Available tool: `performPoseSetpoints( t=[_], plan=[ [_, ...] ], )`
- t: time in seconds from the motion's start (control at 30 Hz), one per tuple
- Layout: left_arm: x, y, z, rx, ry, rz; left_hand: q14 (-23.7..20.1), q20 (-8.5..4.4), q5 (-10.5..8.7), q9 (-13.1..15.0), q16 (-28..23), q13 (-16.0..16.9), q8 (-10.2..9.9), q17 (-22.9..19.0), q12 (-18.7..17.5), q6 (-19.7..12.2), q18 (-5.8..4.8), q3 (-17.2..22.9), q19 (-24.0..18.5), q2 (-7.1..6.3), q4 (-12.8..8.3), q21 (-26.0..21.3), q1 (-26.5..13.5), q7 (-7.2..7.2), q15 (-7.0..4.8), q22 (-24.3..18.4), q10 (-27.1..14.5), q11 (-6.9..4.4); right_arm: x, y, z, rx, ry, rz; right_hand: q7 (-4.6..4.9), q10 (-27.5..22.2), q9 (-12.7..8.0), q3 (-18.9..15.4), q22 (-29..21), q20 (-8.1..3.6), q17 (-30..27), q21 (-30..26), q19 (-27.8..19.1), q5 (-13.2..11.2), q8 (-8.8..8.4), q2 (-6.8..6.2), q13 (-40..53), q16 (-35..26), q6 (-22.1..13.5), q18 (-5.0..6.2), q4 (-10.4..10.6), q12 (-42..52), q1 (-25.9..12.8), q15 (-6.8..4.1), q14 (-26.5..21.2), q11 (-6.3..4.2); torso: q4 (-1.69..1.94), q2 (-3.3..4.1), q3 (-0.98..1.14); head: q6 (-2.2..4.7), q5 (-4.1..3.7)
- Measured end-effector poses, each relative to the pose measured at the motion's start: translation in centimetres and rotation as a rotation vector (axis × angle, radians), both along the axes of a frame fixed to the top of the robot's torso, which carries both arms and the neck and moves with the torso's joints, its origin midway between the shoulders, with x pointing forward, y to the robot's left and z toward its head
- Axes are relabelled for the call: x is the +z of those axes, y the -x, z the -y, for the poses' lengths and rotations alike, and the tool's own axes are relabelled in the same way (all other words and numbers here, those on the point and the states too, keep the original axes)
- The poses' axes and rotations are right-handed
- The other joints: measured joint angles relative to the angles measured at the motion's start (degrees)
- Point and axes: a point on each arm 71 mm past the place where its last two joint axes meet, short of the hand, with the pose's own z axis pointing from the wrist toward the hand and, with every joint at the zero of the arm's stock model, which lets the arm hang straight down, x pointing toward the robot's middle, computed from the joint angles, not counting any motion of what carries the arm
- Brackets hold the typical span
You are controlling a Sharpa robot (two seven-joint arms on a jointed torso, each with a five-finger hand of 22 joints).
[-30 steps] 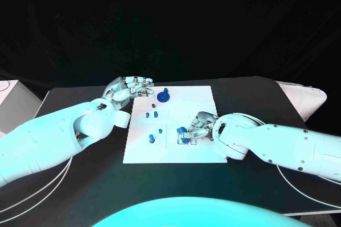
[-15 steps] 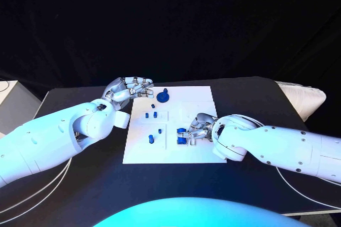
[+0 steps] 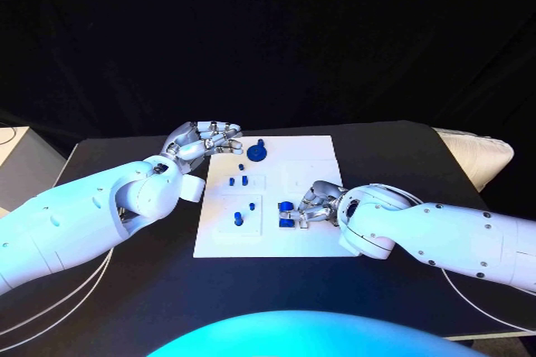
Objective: Assemble the parts on the task board
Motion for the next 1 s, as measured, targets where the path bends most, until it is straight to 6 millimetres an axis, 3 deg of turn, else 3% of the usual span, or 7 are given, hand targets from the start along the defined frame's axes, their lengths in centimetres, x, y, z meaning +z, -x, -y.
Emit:
performPoseSetpoints(
  t=[0.07, 0.23, 0.5, 0.67, 0.9, 1.0],
  plan=[
    [0.0, 0.0, 0.0, 0.0, 0.0, 0.0, 0.0, 0.0, 0.0, 0.0, 0.0, 0.0, 0.0, 0.0, 0.0, 0.0, 0.0, 0.0, 0.0, 0.0, 0.0, 0.0, 0.0, 0.0, 0.0, 0.0, 0.0, 0.0, 0.1, 0.2, 0.2, -0.001, -0.003, 0.005, 0.0, 0.0, 0.2, -0.1, 0.0, 0.0, 0.0, 0.0, 0.0, 0.0, 0.4, 0.68, 0.0, 0.0, 0.0, 0.0, 0.0, 0.0, 1.9, 0.0, 0.0, 0.0, 0.0, 0.0, 0.0, 0.0, 0.01],
    [0.0, 0.0, 0.0, 0.0, 0.0, 0.0, 0.0, 0.0, 0.0, 0.0, 0.0, 0.0, 0.0, 0.0, 0.0, 0.0, 0.0, 0.0, 0.0, 0.0, 0.0, 0.0, 0.0, 0.0, 0.0, 0.0, 0.0, 0.0, 0.5, 0.7, 1.0, -0.008, -0.009, 0.019, -0.2, 0.0, 0.1, -0.4, 0.0, 0.0, 0.0, 0.2, 0.0, 0.0, 0.51, 0.32, 0.0, 0.0, -0.2, 0.0, -0.2, 0.0, 8.0, 0.0, 0.0, 0.0, 0.0, -0.02, 0.0, 0.02, 0.07],
    [-0.1, 0.0, 0.0, 0.0, -0.001, -0.002, 0.0, 0.0, 0.0, 0.0, 0.0, 0.0, 0.0, 0.0, 0.0, 0.0, 0.0, 0.0, 0.0, 0.0, 0.0, 0.0, 0.0, 0.0, 0.0, 0.0, 0.0, 0.0, 1.3, 1.1, 2.7, -0.043, -0.035, 0.06, -0.2, 0.0, -0.2, -0.4, 0.0, 0.0, 0.0, 0.5, 0.0, 1.2, 0.51, 0.45, 0.0, 0.0, -0.2, 0.0, -0.2, 0.0, 11.0, 0.0, 0.0, 0.0, -0.06, -0.07, 0.03, 0.19, 0.16],
    [-0.2, 0.1, 0.0, 0.0, -0.001, -0.004, 0.0, 0.0, 0.0, 0.0, 0.0, 0.0, 0.0, 0.0, 0.0, 0.0, 0.0, 0.0, 0.0, 0.0, 0.0, 0.0, 0.0, 0.0, 0.0, 0.0, 0.0, 0.0, 2.2, 0.8, 4.6, -0.092, -0.077, 0.095, 0.35, 0.0, -1.1, -0.4, 0.0, 0.0, 0.0, 0.5, 0.0, 3.4, -0.9, 0.66, 0.0, 0.0, -1.4, 0.0, -0.2, 0.0, 14.4, 0.0, 0.0, 0.0, -0.05, -0.1, 0.03, 0.4, 0.02],
    [-0.4, 0.1, 0.0, 0.0, 0.0, -0.007, 0.0, 0.0, 0.0, 0.0, 0.0, 0.0, 0.0, 0.0, 0.0, 0.0, 0.0, 0.0, 0.0, 0.0, 0.0, 0.0, 0.0, 0.0, 0.0, 0.0, 0.0, 0.0, 3.1, 0.2, 8.0, -0.156, -0.098, 0.122, 0.49, 0.0, -1.8, 0.3, 0.0, 0.0, 0.0, 1.0, 0.0, 3.4, -1.87, 0.24, 0.0, 0.0, -1.5, 0.0, -0.4, 0.0, 17.2, 0.0, 0.0, 0.0, -0.11, -0.12, 0.02, 0.64, -0.48],
    [-0.4, 0.1, 0.0, 0.0, 0.0, -0.008, 0.0, 0.0, 0.0, 0.0, 0.0, 0.0, 0.0, 0.0, 0.0, 0.0, 0.0, 0.0, 0.0, 0.0, 0.0, 0.0, 0.0, 0.0, 0.0, 0.0, 0.0, 0.0, 3.1, 0.0, 9.7, -0.173, -0.079, 0.133, 0.83, 0.2, -2.5, 1.0, 0.0, 0.0, 0.0, 1.4, 0.0, 2.0, -2.97, -0.51, 0.0, 0.0, -1.9, 0.0, -0.2, 0.0, 18.3, 0.21, 0.2, 0.41, -0.13, -0.12, 0.0, 0.7, -0.77]
  ],
)
